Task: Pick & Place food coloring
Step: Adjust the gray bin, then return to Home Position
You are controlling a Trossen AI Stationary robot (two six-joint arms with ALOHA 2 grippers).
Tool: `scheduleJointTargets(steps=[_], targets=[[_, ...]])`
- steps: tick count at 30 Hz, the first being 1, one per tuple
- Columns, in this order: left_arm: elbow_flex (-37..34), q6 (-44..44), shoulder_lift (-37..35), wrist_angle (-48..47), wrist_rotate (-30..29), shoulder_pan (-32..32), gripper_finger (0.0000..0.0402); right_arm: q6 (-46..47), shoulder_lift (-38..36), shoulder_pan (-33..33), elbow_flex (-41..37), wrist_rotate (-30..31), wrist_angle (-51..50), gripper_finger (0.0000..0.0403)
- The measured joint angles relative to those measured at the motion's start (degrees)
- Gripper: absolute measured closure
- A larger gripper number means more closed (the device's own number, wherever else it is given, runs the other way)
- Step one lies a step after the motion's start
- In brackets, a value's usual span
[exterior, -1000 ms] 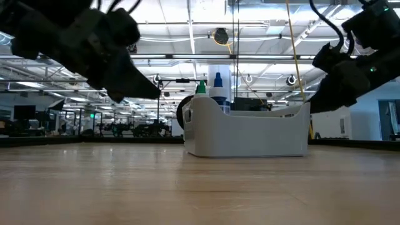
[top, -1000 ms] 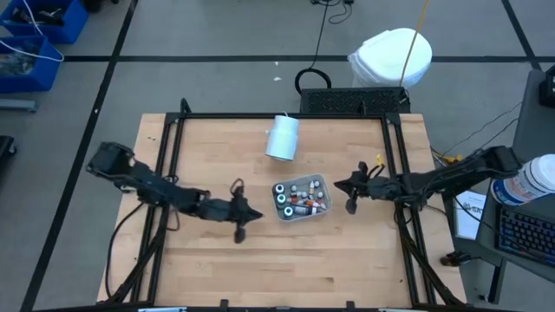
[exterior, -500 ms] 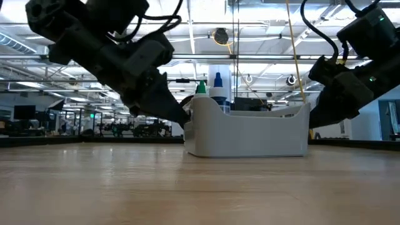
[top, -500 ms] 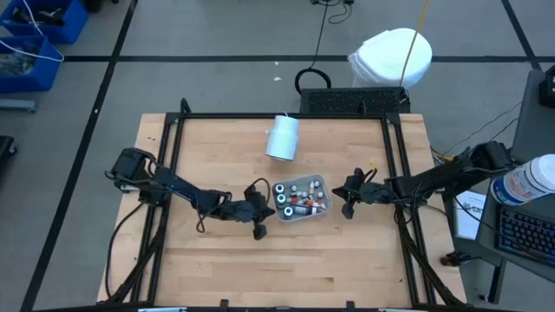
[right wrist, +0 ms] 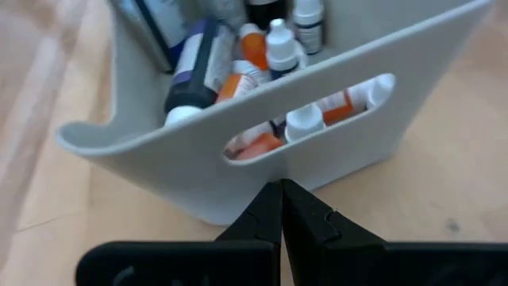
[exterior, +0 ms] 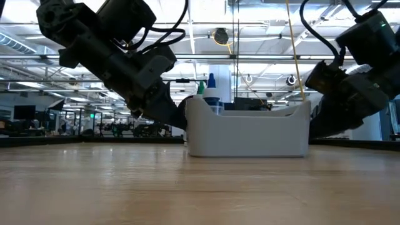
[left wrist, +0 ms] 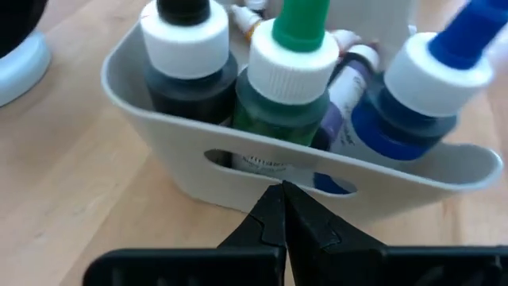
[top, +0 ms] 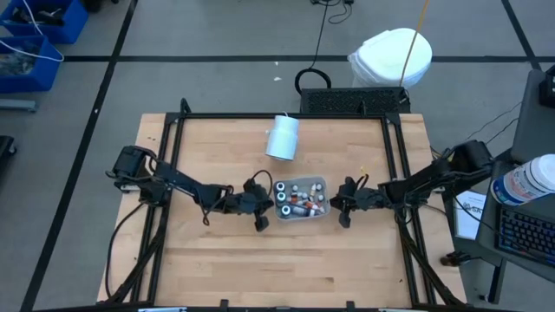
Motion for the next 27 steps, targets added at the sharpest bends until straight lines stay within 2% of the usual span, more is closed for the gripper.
scheduleJointTargets(steps=[12,21,27], targets=[[0.0,0.7,-0.7,-4.6,-0.2,0.2,0.0393,-2.5,1.3,2.0,0.0,-0.6,4.1,0.0403],[0.0,2.6,-8.0,-12.3,-0.2,-2.3,0.0391,-5.2,-8.8,2.0,0.2,-1.6,-3.1,0.0403],[-0.1,6.7,-17.0,-21.0,-0.8,-4.0,0.0394,-5.3,-18.1,2.0,0.2,-1.8,-16.4,0.0403]])
